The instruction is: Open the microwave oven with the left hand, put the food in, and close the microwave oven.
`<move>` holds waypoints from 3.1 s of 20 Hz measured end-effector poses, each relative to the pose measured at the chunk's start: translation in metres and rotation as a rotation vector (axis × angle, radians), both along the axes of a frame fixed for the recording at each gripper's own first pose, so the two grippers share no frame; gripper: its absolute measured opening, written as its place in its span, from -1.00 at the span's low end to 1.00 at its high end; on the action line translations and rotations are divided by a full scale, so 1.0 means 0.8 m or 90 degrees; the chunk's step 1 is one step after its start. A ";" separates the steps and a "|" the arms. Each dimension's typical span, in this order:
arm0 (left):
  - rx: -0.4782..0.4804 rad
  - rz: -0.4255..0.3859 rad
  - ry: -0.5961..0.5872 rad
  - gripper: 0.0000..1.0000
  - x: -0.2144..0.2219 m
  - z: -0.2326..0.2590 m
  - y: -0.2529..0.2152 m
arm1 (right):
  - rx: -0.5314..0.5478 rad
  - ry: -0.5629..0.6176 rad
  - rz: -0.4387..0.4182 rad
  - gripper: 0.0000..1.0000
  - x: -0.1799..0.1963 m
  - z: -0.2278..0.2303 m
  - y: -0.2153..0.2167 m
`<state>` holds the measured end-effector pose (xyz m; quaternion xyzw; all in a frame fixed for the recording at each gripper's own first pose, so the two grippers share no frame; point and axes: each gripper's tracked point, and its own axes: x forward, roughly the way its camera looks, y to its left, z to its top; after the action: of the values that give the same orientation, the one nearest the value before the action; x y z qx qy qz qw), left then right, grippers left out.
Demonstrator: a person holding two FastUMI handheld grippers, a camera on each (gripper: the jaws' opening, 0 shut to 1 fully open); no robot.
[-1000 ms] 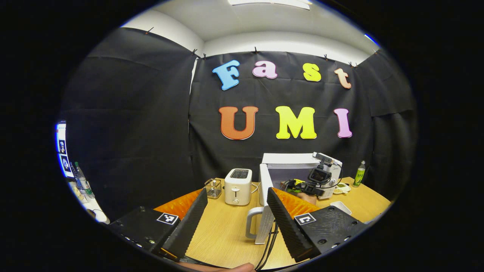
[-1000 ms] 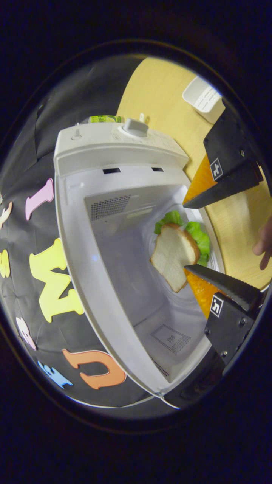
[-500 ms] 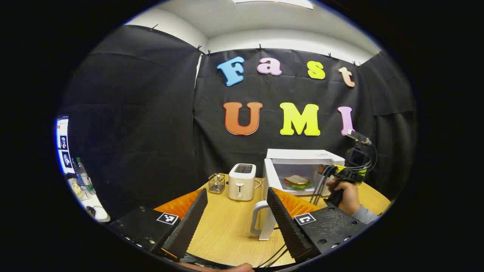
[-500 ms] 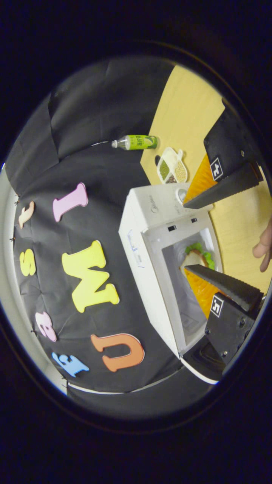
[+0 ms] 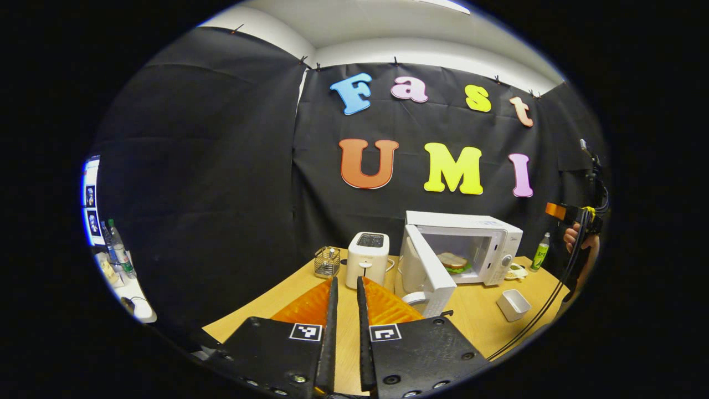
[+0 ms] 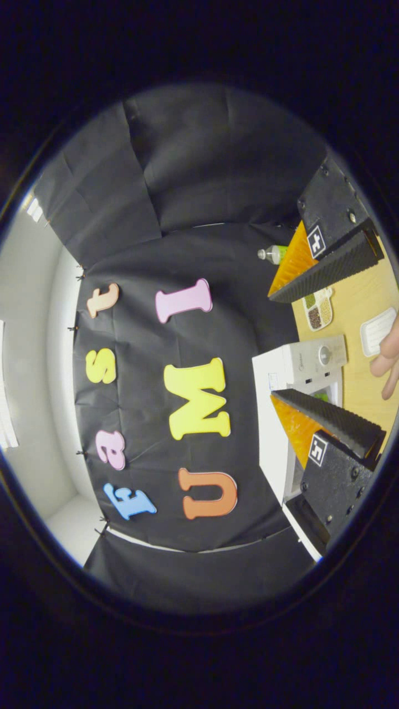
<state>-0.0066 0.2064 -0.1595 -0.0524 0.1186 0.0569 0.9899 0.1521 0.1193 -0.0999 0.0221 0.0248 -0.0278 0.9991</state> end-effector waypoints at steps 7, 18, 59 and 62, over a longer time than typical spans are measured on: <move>-0.009 -0.001 -0.044 -1.00 0.020 -0.029 0.003 | -0.003 -0.036 -0.007 0.82 -0.104 0.040 -0.073; 0.009 -0.161 0.012 -1.00 0.035 -0.123 -0.086 | 0.034 -0.113 -0.016 1.00 -0.237 0.082 -0.156; -0.129 -0.415 0.007 -1.00 0.151 -0.166 -0.294 | 0.033 -0.081 0.066 1.00 -0.205 0.014 -0.174; -0.108 -0.414 -0.004 -1.00 0.167 -0.168 -0.311 | 0.036 -0.070 0.059 1.00 -0.195 0.002 -0.187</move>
<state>0.1269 -0.0424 -0.2938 -0.0944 0.1304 -0.2720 0.9487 -0.0041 -0.0302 -0.0986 0.0509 -0.0283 0.0202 0.9981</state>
